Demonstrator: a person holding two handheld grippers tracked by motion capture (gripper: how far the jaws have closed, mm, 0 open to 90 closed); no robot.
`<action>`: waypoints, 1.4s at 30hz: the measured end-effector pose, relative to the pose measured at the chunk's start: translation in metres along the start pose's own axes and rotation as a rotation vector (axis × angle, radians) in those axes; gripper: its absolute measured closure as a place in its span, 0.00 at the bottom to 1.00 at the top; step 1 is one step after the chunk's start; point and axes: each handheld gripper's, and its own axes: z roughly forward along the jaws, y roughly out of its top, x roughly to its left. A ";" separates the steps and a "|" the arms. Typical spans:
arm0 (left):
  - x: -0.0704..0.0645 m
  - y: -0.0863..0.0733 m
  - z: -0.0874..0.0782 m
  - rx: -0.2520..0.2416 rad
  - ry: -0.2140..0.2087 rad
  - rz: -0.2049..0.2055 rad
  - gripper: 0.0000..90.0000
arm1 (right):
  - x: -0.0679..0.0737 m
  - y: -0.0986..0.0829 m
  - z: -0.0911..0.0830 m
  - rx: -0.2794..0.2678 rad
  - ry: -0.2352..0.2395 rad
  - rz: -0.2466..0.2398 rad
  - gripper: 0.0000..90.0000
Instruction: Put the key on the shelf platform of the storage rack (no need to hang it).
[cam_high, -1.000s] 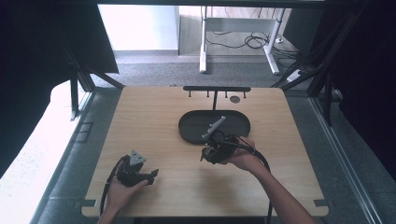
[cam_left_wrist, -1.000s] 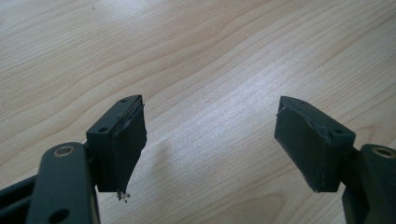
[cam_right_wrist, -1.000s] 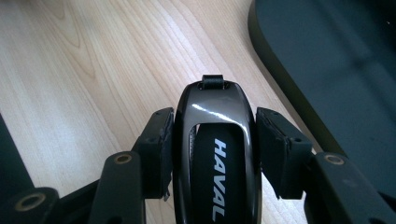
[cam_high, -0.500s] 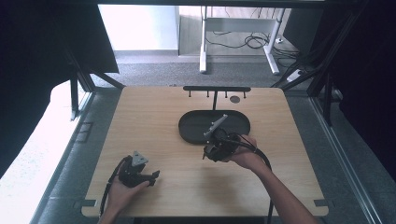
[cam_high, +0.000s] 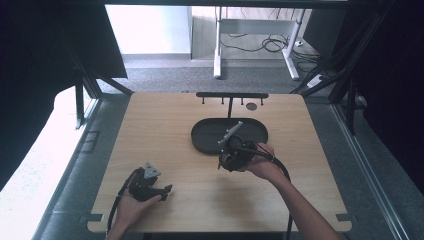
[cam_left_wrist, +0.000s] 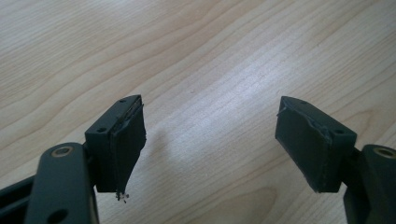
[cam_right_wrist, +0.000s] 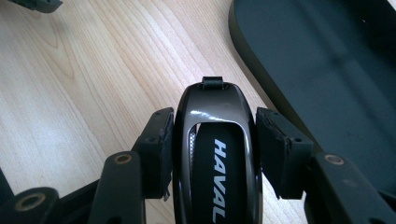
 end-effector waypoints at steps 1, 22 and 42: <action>-0.001 0.000 0.001 0.000 -0.001 0.001 0.27 | 0.000 0.000 0.001 0.005 -0.002 -0.001 0.54; -0.005 0.000 0.006 0.047 -0.005 0.049 0.26 | 0.000 -0.002 0.012 0.032 -0.003 0.002 0.54; -0.004 -0.001 0.009 0.066 0.002 0.054 0.26 | 0.001 -0.002 0.016 0.035 -0.012 0.005 0.54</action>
